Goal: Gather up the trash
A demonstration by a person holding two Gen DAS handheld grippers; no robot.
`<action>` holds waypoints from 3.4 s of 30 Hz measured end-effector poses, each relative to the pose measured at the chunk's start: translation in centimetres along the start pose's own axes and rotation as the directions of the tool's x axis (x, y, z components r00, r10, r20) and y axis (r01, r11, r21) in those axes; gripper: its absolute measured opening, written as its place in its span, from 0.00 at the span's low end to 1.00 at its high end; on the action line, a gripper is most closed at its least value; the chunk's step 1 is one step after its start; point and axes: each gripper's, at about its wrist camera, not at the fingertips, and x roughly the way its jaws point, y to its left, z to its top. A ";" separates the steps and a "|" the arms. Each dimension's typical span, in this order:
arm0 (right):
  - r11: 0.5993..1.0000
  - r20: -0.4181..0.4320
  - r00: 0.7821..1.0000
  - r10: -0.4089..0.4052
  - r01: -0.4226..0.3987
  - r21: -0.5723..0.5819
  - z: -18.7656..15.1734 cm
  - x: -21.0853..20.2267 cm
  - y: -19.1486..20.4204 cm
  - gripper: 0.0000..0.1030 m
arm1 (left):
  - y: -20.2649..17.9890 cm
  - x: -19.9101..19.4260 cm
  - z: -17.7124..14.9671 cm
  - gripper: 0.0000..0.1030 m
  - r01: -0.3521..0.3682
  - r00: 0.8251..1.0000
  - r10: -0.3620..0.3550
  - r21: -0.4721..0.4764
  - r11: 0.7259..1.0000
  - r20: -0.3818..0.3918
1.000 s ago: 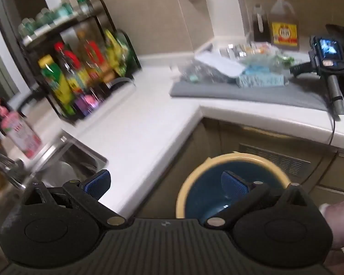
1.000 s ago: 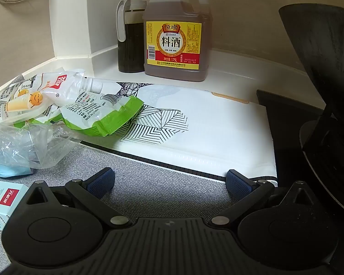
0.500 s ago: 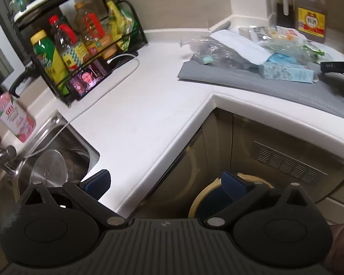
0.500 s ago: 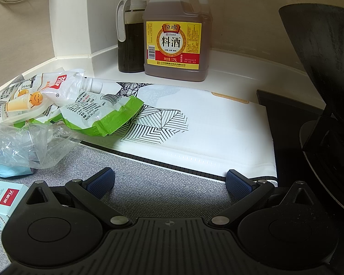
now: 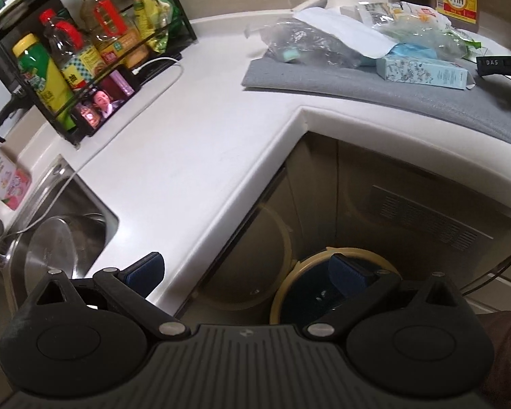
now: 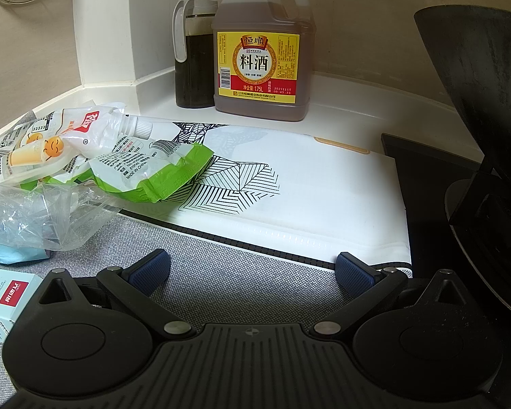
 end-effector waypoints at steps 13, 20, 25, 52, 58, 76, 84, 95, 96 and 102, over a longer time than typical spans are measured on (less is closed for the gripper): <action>1.000 0.000 1.000 0.000 0.000 0.000 0.0 0.0 0.0 1.00 | -2.8 1.0 -0.4 1.00 0.076 0.996 -0.077 0.044 0.996 0.039; 1.000 0.000 1.000 0.000 0.000 0.000 0.0 0.0 0.0 1.00 | -4.0 0.9 0.6 1.00 0.141 0.985 -0.146 0.066 0.988 0.087; 1.000 0.000 1.000 0.000 0.000 0.000 0.0 0.0 0.0 1.00 | -4.9 0.2 1.9 1.00 0.131 0.976 -0.139 0.058 0.990 0.170; 0.978 0.240 0.962 0.130 -0.085 -0.189 -4.8 -17.7 3.2 1.00 | -4.7 -2.8 0.1 1.00 0.182 0.954 -0.174 -0.010 0.983 0.245; 0.946 0.320 0.905 0.281 -0.205 -0.251 -9.0 -26.2 3.4 1.00 | -4.5 -4.2 -1.0 1.00 0.219 0.938 -0.208 -0.010 0.976 0.278; 0.917 0.337 0.884 0.323 -0.205 -0.342 -11.5 -30.8 4.3 1.00 | -4.5 -5.2 -0.9 1.00 0.244 0.931 -0.233 -0.004 0.970 0.280; 0.923 0.303 0.893 0.334 -0.243 -0.300 -11.1 -29.3 4.0 1.00 | -4.5 -4.0 -0.3 1.00 0.221 0.943 -0.212 -0.008 0.975 0.255; 0.917 0.254 0.902 0.348 -0.272 -0.291 -10.7 -27.4 4.6 1.00 | -3.6 -2.5 -0.1 1.00 0.221 0.953 -0.209 -0.029 0.975 0.220; 0.918 0.251 0.903 0.348 -0.273 -0.288 -10.5 -27.1 4.6 1.00 | -3.3 -2.4 -0.1 1.00 0.220 0.954 -0.207 -0.037 0.975 0.218; 0.918 0.190 0.915 0.357 -0.306 -0.251 -9.1 -24.1 5.0 1.00 | -1.7 -1.8 0.0 1.00 0.203 0.961 -0.181 -0.088 0.975 0.208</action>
